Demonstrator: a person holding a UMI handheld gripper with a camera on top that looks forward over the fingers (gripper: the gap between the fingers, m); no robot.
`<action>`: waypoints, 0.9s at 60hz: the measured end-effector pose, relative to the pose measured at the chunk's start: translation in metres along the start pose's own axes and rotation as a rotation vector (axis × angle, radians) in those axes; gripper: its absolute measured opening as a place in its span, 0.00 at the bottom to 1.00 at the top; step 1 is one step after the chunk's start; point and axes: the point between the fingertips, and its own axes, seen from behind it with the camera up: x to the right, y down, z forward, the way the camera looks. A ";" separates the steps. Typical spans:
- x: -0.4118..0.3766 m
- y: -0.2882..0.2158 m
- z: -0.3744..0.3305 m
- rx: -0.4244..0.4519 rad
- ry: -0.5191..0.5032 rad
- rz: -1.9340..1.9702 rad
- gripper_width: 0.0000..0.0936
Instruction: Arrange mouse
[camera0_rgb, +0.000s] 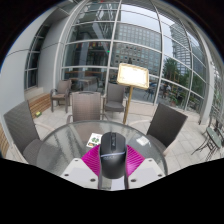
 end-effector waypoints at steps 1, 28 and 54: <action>0.013 0.004 0.000 0.000 0.010 0.005 0.32; 0.136 0.279 0.065 -0.399 0.030 0.120 0.32; 0.135 0.315 0.071 -0.453 0.014 0.120 0.78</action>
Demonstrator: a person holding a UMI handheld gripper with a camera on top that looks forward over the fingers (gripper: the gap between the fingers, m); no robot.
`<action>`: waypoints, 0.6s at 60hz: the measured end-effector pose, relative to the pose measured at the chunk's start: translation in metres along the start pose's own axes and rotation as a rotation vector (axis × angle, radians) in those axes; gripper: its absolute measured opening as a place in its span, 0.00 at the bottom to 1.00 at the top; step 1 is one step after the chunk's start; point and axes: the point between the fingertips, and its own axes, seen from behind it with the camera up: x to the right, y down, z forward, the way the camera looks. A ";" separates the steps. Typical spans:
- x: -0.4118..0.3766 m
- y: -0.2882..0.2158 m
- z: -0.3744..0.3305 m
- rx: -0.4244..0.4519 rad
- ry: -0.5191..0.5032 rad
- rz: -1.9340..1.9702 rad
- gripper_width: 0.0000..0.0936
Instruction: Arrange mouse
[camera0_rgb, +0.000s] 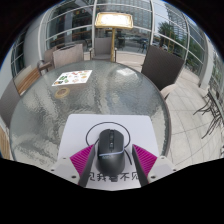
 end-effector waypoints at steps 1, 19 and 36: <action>0.001 0.000 -0.003 -0.009 0.003 -0.010 0.83; -0.028 -0.075 -0.111 0.144 0.050 0.002 0.91; -0.143 -0.079 -0.192 0.226 -0.055 0.023 0.92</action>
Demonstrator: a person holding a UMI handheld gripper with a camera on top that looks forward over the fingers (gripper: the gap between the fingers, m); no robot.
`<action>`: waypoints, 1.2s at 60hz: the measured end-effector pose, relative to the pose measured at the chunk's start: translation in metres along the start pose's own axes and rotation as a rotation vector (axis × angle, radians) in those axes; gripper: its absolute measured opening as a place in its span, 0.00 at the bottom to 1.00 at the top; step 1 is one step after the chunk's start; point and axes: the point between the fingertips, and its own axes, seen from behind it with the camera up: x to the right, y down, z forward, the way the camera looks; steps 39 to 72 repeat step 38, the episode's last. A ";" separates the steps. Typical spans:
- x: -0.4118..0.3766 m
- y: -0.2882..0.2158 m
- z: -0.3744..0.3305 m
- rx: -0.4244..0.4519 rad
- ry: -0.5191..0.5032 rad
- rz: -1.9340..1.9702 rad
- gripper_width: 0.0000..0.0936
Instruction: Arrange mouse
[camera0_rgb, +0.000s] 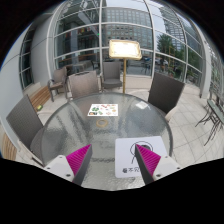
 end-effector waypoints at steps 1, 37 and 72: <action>-0.005 0.001 -0.003 -0.001 -0.002 -0.005 0.92; -0.114 0.060 -0.099 0.011 -0.023 -0.081 0.92; -0.115 0.060 -0.100 0.012 -0.023 -0.082 0.92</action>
